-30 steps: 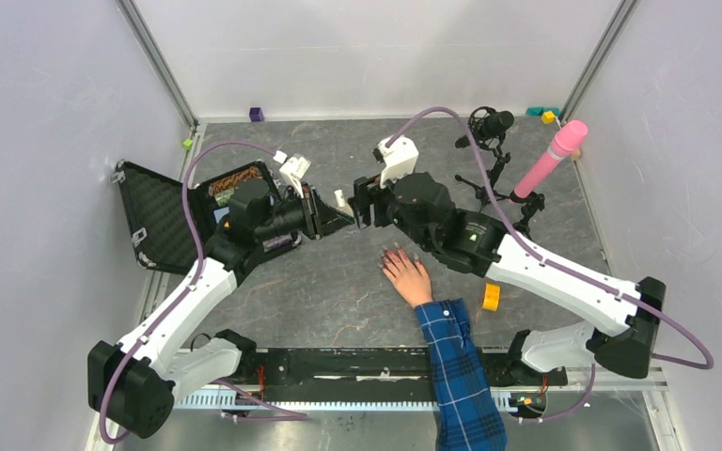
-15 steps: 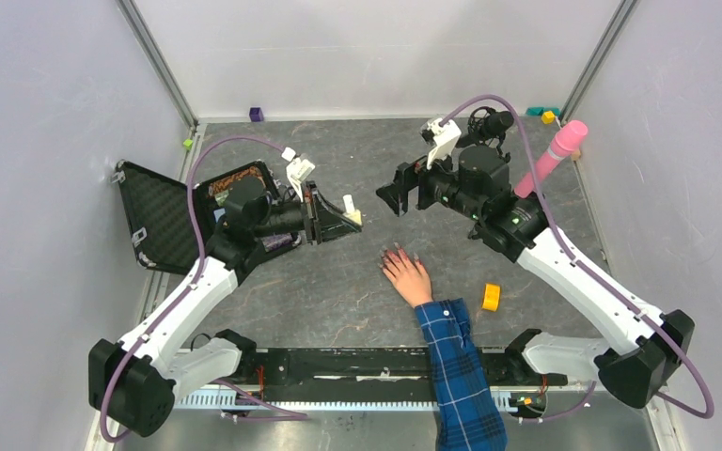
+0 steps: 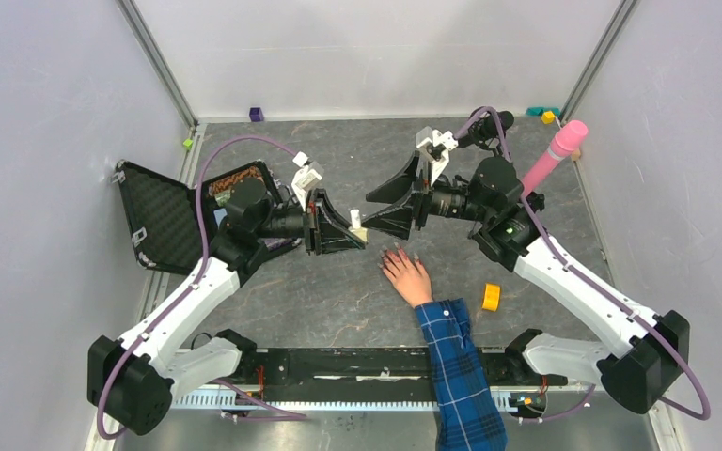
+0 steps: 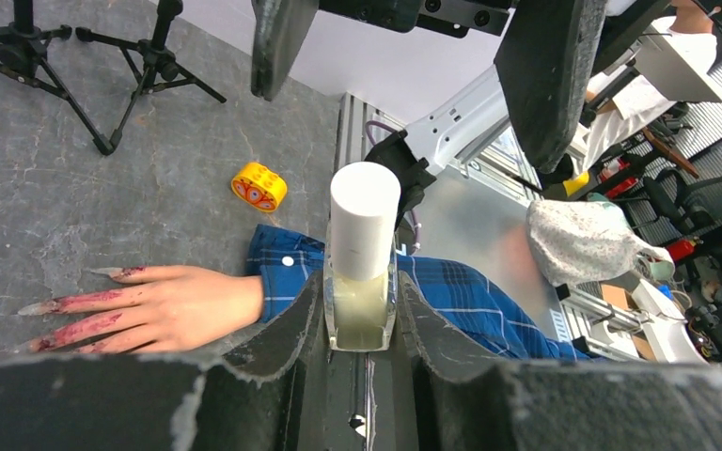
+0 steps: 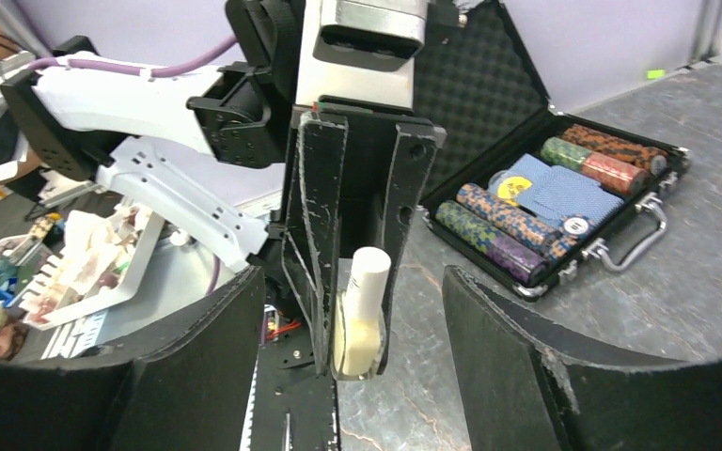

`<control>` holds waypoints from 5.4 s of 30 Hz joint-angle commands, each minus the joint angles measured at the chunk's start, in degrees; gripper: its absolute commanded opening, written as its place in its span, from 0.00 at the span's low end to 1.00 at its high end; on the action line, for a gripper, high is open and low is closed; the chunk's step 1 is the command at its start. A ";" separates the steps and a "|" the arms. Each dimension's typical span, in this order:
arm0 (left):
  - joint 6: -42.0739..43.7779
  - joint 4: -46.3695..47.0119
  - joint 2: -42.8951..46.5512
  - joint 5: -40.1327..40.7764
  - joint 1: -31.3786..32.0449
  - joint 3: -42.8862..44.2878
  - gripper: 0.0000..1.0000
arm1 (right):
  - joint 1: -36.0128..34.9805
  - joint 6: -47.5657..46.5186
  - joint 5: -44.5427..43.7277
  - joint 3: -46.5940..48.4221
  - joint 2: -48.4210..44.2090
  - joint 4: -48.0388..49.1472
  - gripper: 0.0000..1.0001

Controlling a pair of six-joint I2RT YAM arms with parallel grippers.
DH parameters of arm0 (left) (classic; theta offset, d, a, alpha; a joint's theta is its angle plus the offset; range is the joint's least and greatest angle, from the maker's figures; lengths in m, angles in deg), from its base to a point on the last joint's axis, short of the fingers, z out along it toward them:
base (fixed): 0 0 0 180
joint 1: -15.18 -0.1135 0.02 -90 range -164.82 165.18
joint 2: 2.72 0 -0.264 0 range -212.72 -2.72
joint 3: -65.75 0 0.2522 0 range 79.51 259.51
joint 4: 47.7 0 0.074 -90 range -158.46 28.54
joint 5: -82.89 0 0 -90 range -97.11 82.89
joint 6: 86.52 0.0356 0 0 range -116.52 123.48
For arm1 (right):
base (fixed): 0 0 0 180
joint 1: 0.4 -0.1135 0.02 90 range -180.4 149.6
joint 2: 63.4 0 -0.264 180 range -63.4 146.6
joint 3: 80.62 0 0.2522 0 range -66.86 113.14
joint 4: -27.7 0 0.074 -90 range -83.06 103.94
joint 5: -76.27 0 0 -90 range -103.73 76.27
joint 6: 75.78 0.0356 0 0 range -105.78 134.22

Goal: Paint the nails
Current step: Screw the nail polish bottle.

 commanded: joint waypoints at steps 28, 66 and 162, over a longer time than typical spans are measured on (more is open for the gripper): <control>1.39 -0.95 0.06 -0.20 1.81 3.12 0.02 | -2.18 4.33 8.79 -0.22 6.48 6.83 0.00; 8.72 -17.88 3.98 28.55 0.56 4.76 0.02 | -27.42 0.59 -63.91 11.31 15.13 -19.28 0.00; 7.01 -7.72 6.90 15.56 3.30 2.60 0.02 | -4.80 -4.80 2.36 6.76 5.84 -12.70 0.00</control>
